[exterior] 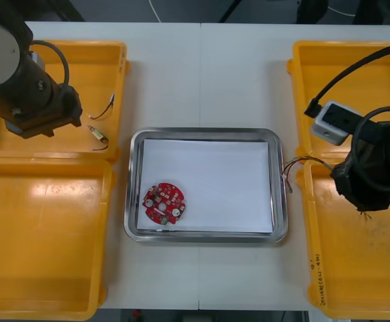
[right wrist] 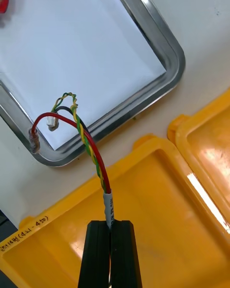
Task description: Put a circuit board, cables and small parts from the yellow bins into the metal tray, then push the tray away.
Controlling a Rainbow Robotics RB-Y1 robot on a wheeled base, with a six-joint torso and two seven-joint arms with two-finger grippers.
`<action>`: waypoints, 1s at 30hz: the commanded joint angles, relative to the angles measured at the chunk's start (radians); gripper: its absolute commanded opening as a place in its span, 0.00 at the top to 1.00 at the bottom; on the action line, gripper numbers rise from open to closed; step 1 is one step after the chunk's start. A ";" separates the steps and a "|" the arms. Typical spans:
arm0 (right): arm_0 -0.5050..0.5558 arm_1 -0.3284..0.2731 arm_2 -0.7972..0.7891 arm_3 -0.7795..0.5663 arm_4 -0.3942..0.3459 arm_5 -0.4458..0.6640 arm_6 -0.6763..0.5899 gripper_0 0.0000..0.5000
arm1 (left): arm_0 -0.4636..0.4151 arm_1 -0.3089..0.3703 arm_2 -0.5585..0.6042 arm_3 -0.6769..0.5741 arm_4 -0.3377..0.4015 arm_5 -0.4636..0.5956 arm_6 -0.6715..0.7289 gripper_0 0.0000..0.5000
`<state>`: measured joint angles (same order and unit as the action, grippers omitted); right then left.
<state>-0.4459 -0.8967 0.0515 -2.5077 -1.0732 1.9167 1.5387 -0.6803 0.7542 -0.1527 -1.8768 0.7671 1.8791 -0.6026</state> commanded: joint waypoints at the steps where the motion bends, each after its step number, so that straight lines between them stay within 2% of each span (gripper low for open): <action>1: -0.108 -0.028 0.137 -0.020 0.039 0.003 0.057 1.00 | -0.074 0.046 0.041 0.065 0.014 -0.011 0.050 0.00; 3: -0.135 -0.013 0.176 -0.016 0.055 0.003 0.063 1.00 | -0.090 0.046 0.041 0.105 0.015 -0.024 0.050 0.00; 9: -0.215 0.102 0.261 0.063 0.078 0.003 0.089 1.00 | -0.145 0.043 0.039 0.232 0.035 -0.064 0.050 0.00; 16: -0.286 0.203 0.350 0.153 0.130 0.003 0.130 1.00 | -0.205 0.042 0.019 0.346 0.072 -0.083 0.049 0.00; 21: -0.312 0.269 0.410 0.216 0.213 0.003 0.258 1.00 | -0.243 0.042 -0.037 0.433 0.086 -0.120 0.052 0.00; 30: -0.310 0.354 0.436 0.294 0.289 0.003 0.431 1.00 | -0.257 0.028 -0.088 0.561 0.126 -0.199 0.046 0.00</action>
<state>-0.7258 -0.5860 0.4667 -2.2277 -0.8067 1.9171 1.8838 -0.8771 0.7564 -0.2055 -1.3466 0.8779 1.7103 -0.6026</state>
